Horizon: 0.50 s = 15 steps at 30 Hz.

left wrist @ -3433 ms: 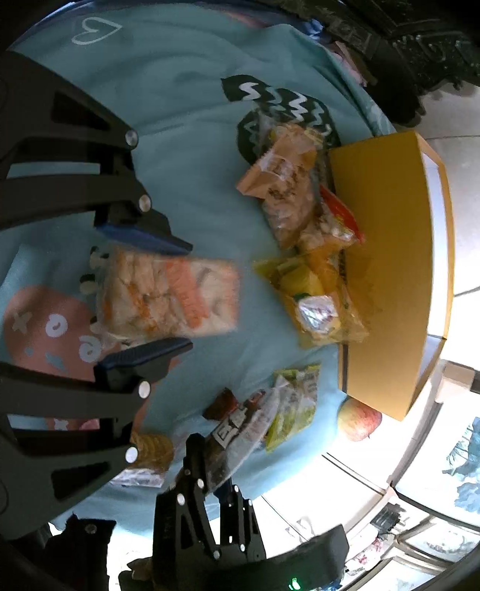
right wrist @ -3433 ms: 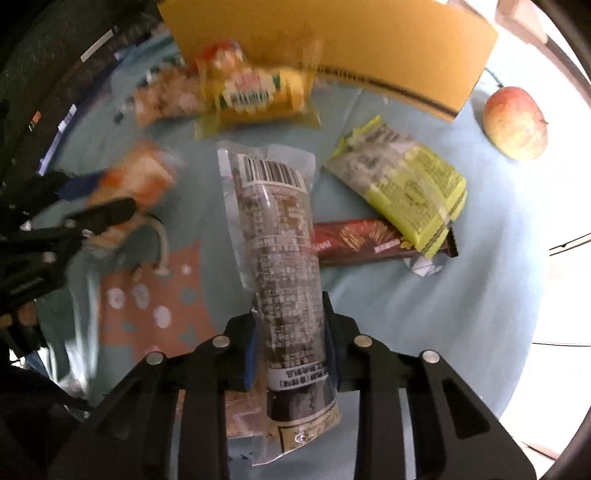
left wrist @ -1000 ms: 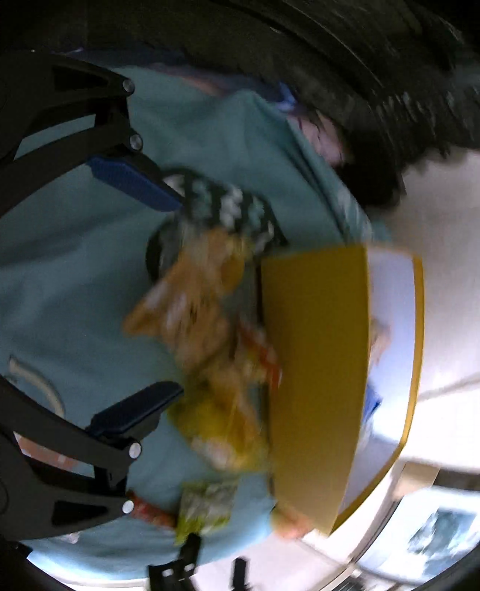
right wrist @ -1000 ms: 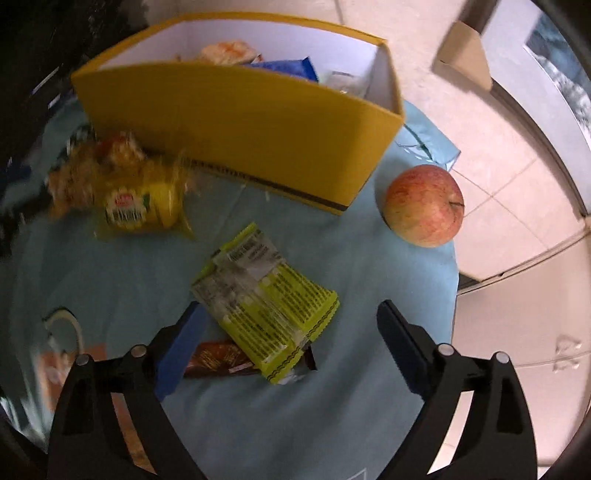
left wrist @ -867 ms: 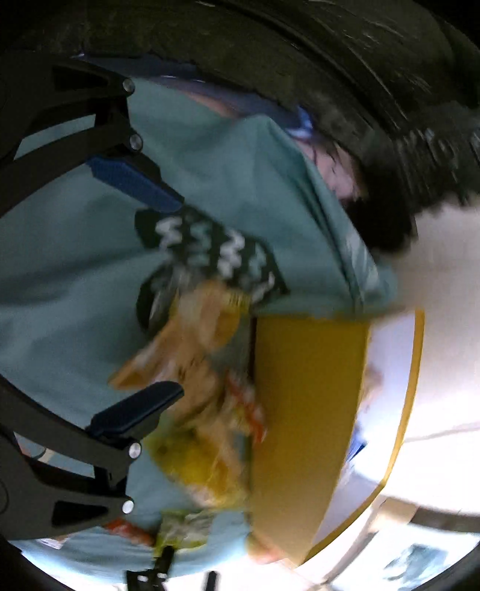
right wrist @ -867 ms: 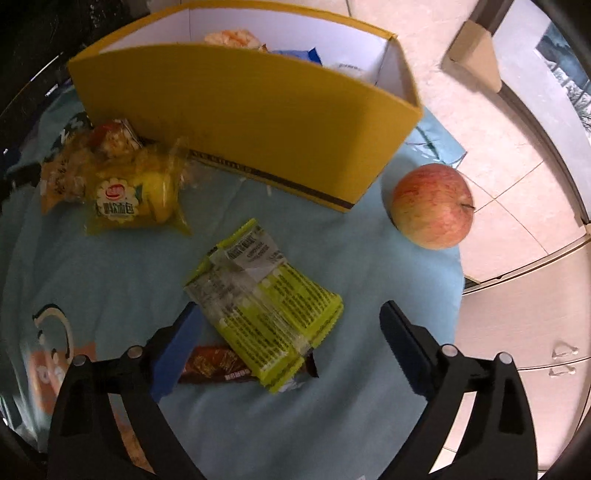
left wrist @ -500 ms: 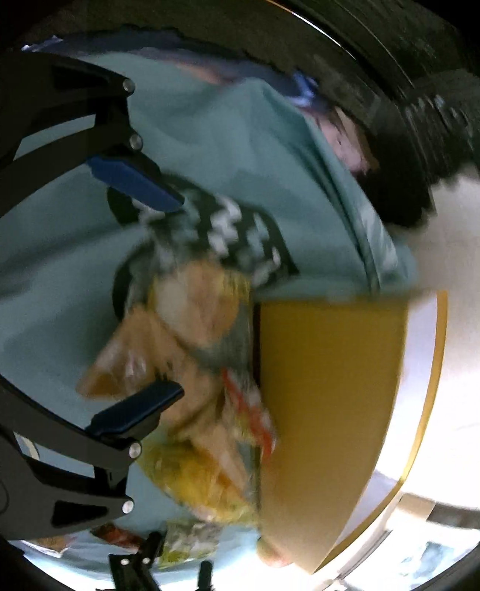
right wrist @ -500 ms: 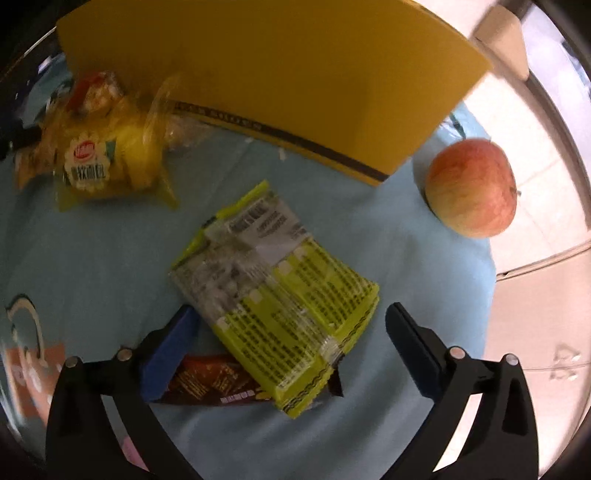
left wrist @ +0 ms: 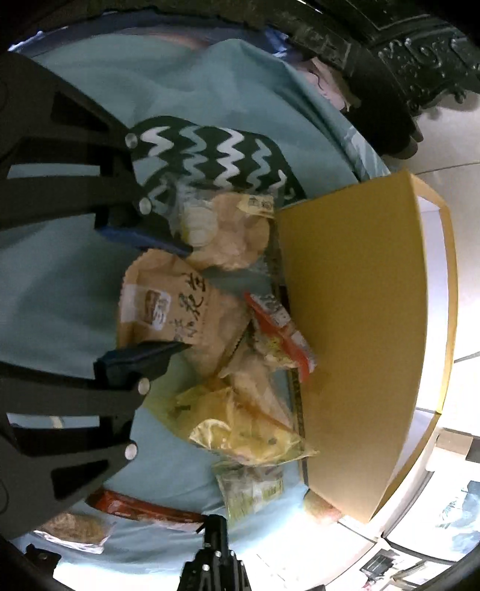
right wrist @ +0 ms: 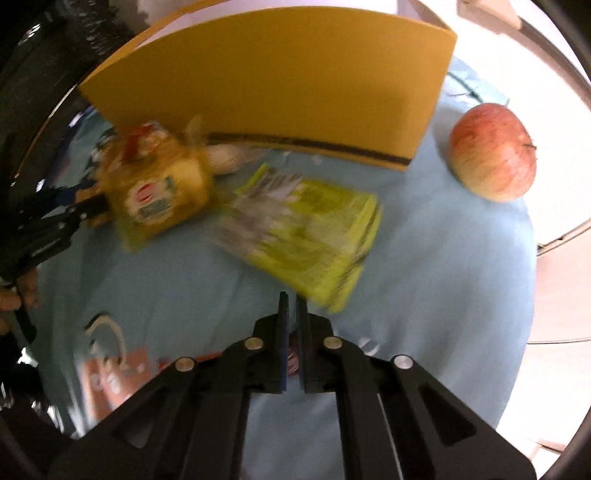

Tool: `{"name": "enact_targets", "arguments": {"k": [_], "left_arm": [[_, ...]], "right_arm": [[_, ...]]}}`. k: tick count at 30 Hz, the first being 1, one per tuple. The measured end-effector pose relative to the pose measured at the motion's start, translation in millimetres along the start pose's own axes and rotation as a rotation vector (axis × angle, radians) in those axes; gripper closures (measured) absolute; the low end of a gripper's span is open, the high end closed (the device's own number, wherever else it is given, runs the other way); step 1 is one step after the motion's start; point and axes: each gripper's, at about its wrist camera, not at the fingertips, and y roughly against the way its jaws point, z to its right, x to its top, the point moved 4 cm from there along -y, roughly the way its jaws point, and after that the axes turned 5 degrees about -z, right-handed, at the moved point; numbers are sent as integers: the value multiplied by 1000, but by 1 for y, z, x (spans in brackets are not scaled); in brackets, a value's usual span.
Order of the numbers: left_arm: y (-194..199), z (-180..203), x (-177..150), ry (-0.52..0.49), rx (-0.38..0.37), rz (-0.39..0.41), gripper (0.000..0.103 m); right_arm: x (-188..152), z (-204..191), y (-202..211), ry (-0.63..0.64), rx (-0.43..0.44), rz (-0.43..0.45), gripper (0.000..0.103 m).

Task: Organize snacks
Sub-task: 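Return both tools to the pile and reach toward the remaining packets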

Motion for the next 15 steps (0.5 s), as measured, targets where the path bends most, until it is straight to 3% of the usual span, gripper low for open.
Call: {"name": "enact_targets", "arguments": {"k": [1, 2, 3, 6, 10, 15], "left_arm": [[2, 0, -4, 5, -6, 5, 59], [4, 0, -7, 12, -10, 5, 59], [4, 0, -11, 16, -13, 4, 59], [4, 6, -18, -21, 9, 4, 57], [13, 15, -7, -45, 74, 64, 12], [-13, 21, 3, -82, 129, -19, 10]], "right_arm": [[-3, -3, 3, 13, -9, -4, 76], [-4, -3, 6, 20, -35, 3, 47], [-4, 1, 8, 13, -60, 21, 37], [-2, 17, 19, -66, -119, 61, 27], [19, 26, 34, -188, -174, 97, 12], [43, 14, 2, -193, -247, 42, 8]]}}
